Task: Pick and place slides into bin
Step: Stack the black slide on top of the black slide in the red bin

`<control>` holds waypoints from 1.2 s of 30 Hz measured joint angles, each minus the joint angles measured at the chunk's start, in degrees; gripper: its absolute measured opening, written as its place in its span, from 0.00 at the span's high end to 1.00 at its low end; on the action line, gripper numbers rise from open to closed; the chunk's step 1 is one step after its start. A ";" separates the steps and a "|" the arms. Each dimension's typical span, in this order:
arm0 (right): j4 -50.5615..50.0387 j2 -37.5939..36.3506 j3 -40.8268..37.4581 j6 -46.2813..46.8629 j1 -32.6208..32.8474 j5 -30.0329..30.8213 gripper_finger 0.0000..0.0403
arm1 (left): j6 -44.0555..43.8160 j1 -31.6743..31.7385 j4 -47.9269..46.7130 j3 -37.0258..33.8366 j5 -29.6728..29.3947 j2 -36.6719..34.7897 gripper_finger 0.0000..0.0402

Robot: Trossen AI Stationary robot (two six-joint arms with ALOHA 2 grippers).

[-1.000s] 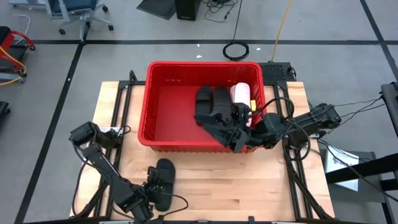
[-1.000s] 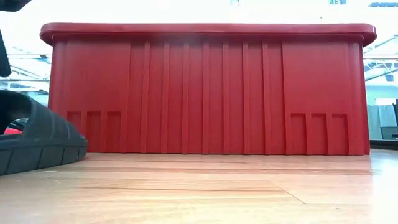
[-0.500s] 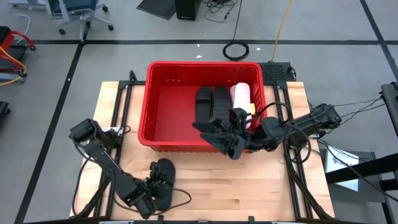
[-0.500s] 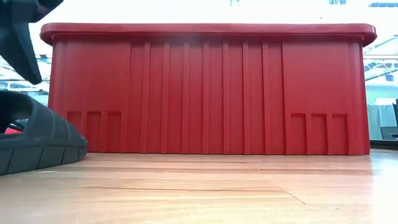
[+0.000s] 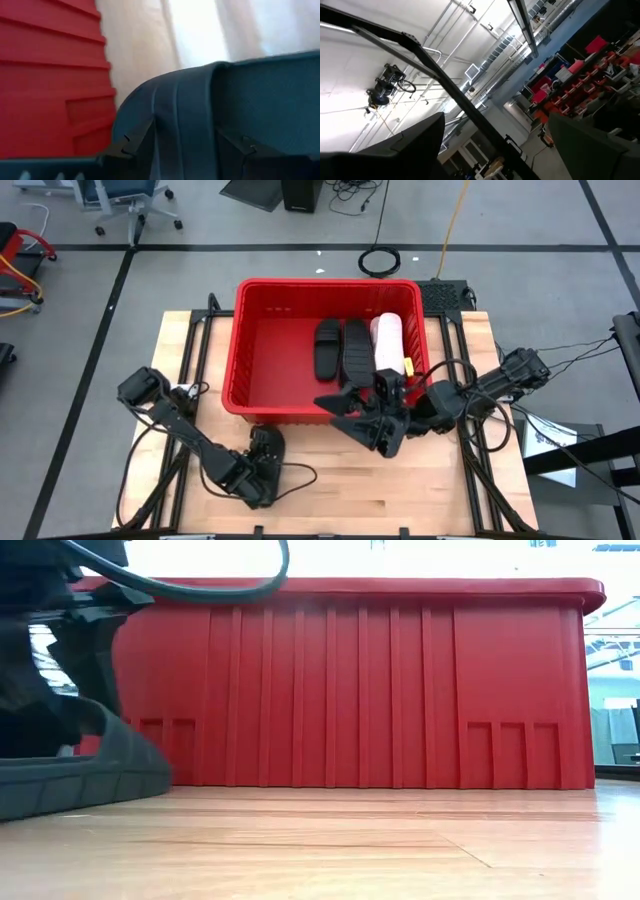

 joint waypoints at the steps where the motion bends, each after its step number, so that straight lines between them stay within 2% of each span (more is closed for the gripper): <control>1: -0.10 0.00 0.00 0.10 0.34 0.00 0.14 | 0.83 0.42 0.05 -0.02 -0.31 0.00 0.60; 5: -1.23 0.00 0.00 -0.43 1.61 -0.04 0.14 | 4.20 1.66 0.27 0.01 0.63 0.00 0.68; 10: -1.74 0.00 0.00 -2.53 2.66 1.35 0.14 | 5.36 1.98 -0.46 0.49 2.22 0.00 0.93; 12: -2.75 0.00 0.00 -2.92 2.64 2.70 0.14 | 5.24 2.04 -0.56 1.02 2.72 0.00 0.97; 16: -3.27 0.00 0.00 -3.95 2.55 2.97 0.14 | 5.29 1.82 -2.27 3.25 3.41 0.07 0.98; 21: -3.70 0.00 0.00 -6.69 2.15 2.87 0.14 | 5.29 1.33 -10.18 10.75 5.94 0.09 0.99; 27: -5.90 0.01 0.00 -12.71 2.16 2.70 0.14 | 5.66 0.25 -20.14 25.07 7.78 0.09 1.00; 33: -5.72 -0.39 0.00 -17.01 2.42 2.65 0.14 | 1.27 0.95 -31.21 39.98 8.32 0.08 1.00; 36: -5.41 -1.42 0.00 -20.87 3.32 2.03 0.14 | -0.70 2.65 -36.60 47.61 10.66 0.07 1.00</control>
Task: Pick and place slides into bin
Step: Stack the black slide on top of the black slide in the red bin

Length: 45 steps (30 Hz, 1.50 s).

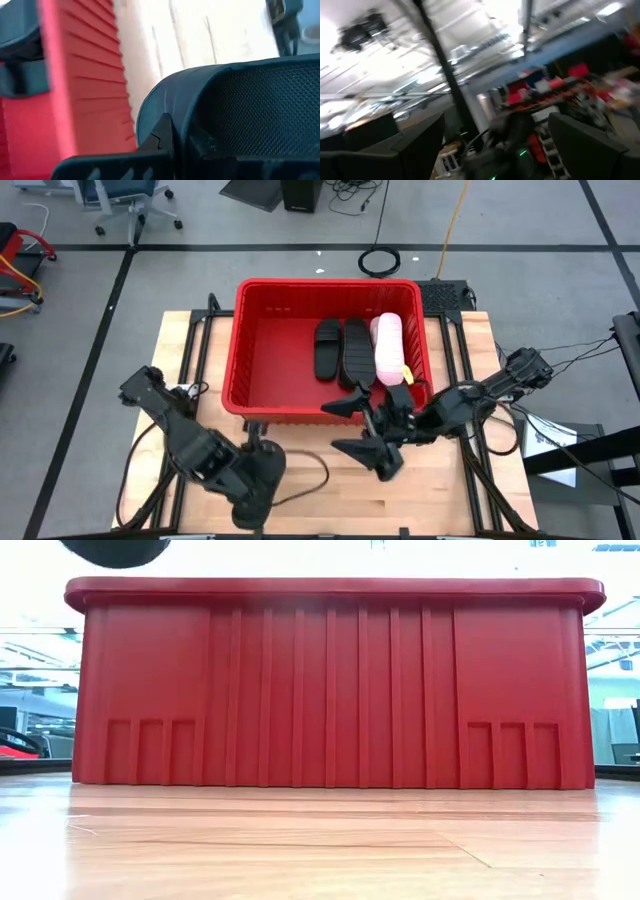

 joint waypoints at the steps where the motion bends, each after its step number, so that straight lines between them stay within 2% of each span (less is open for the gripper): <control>1: 0.14 -0.51 0.00 -1.97 0.38 -1.47 0.14 | -0.54 0.63 -1.84 2.62 0.26 0.00 1.00; 4: 0.47 -1.83 0.02 -8.40 2.08 -4.33 0.14 | -1.78 2.59 -5.86 11.04 0.35 0.00 1.00; 7: 0.25 -2.87 0.02 -14.68 4.56 -4.06 0.14 | -1.69 4.50 -4.87 17.68 1.36 -1.65 1.00; 11: -0.20 -3.26 0.07 -18.63 7.02 -2.39 0.14 | -4.50 8.75 -3.73 23.83 2.12 -5.85 1.00; 15: -6.38 -3.32 0.07 -18.25 8.42 6.43 0.14 | -8.26 14.08 1.25 22.39 3.96 -11.71 1.00; 18: -9.49 -3.21 0.04 -17.63 8.65 11.59 0.14 | -6.95 16.73 1.87 22.44 6.34 -13.79 1.00; 22: -10.96 -3.28 0.14 -17.09 8.47 15.36 0.14 | -4.89 18.83 1.40 22.39 10.95 -13.40 1.00; 26: -17.04 -3.23 2.30 -17.72 7.68 17.33 0.14 | -3.84 20.33 1.58 22.39 19.05 -10.13 1.00; 32: -27.96 -3.23 5.79 -13.09 5.49 16.16 0.14 | -0.96 22.69 2.46 22.35 28.52 -3.53 1.00; 39: -30.84 -2.97 5.97 -8.76 4.85 9.66 0.14 | 3.12 26.76 8.26 22.28 35.99 0.87 1.00; 45: -33.09 -2.12 5.95 -6.07 4.85 7.95 0.14 | 2.63 30.84 14.33 22.28 39.66 1.64 1.00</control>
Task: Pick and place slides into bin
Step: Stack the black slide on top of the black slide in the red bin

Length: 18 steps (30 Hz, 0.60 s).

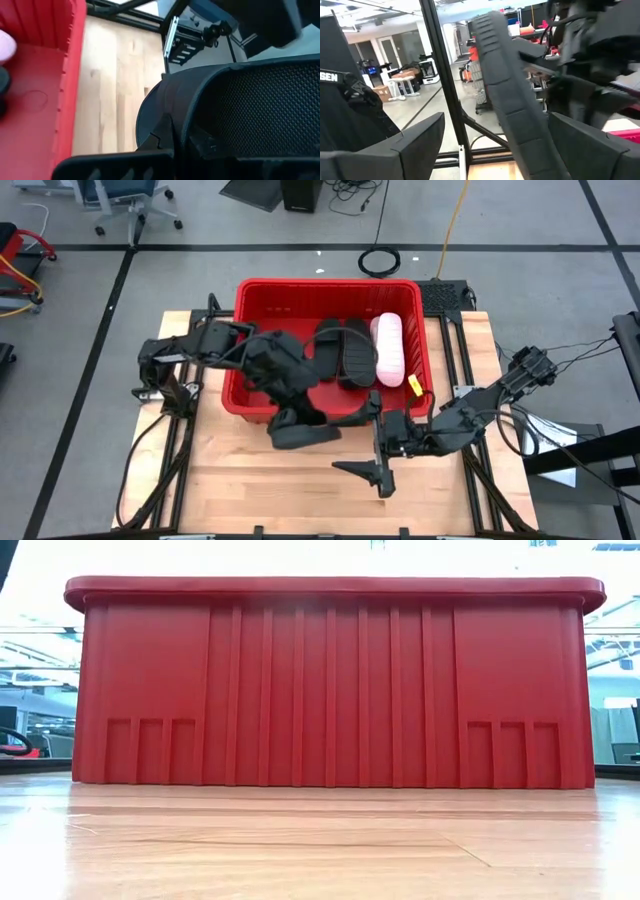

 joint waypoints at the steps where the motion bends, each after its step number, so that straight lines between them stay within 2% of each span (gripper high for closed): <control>1: 0.05 0.00 0.00 0.01 0.00 -0.01 0.14 | 0.14 0.53 0.14 0.00 0.10 0.12 1.00; 7: -0.20 0.32 0.02 -0.71 -0.33 -0.07 0.14 | 0.32 2.89 0.71 0.02 0.97 1.11 1.00; 11: -0.59 0.89 0.07 0.19 -1.57 -2.83 0.19 | 0.32 3.21 1.54 0.00 2.10 1.84 1.00; 18: -1.02 1.49 0.04 0.05 -3.04 -3.32 0.28 | -0.76 2.42 2.17 0.06 3.36 3.18 1.00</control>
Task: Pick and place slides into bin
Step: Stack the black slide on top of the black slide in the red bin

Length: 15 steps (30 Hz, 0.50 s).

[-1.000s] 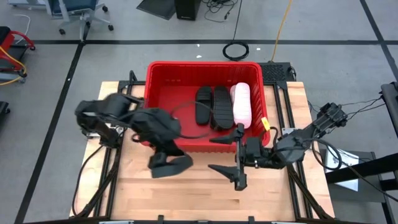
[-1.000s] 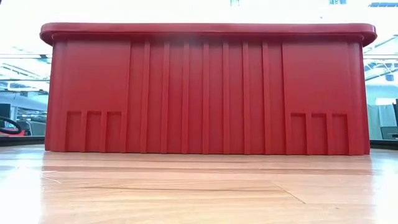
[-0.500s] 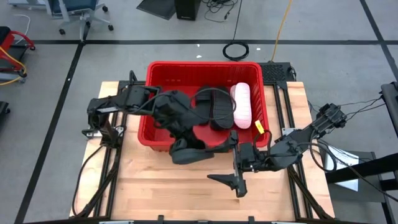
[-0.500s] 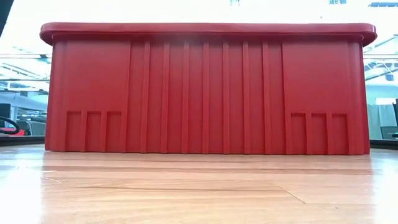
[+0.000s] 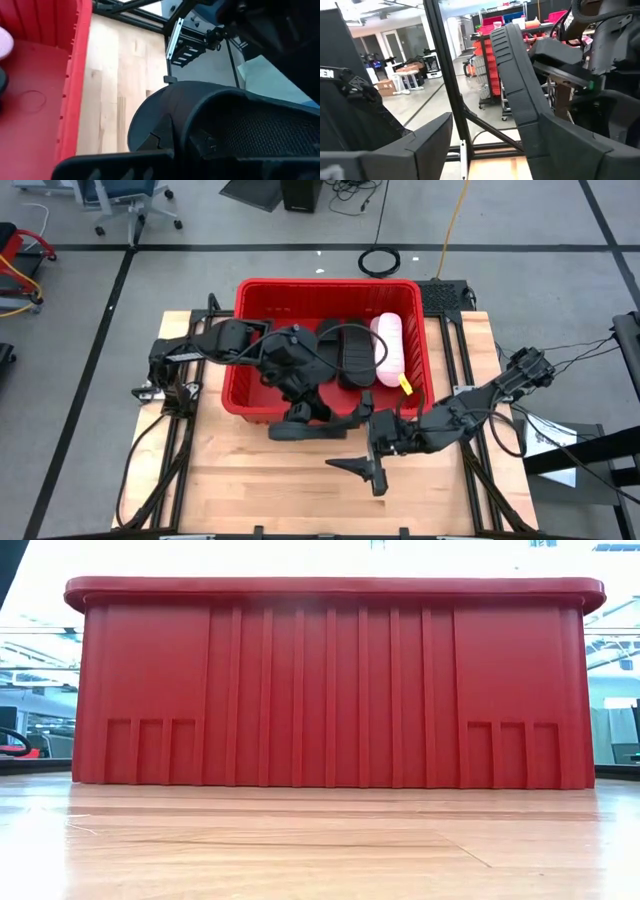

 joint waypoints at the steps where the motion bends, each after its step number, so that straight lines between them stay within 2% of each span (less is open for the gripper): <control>1: -0.05 0.00 0.00 0.00 -0.13 -0.12 0.29 | 0.00 -0.15 -0.07 0.01 0.11 0.07 1.00; 9: -3.20 -0.22 -0.04 -0.10 -0.82 1.47 0.32 | -0.28 -0.61 -1.97 0.01 1.60 0.25 1.00; 15: -5.35 -0.28 -0.09 3.55 -1.75 0.55 0.32 | 0.54 -0.77 -2.21 0.00 1.99 0.25 1.00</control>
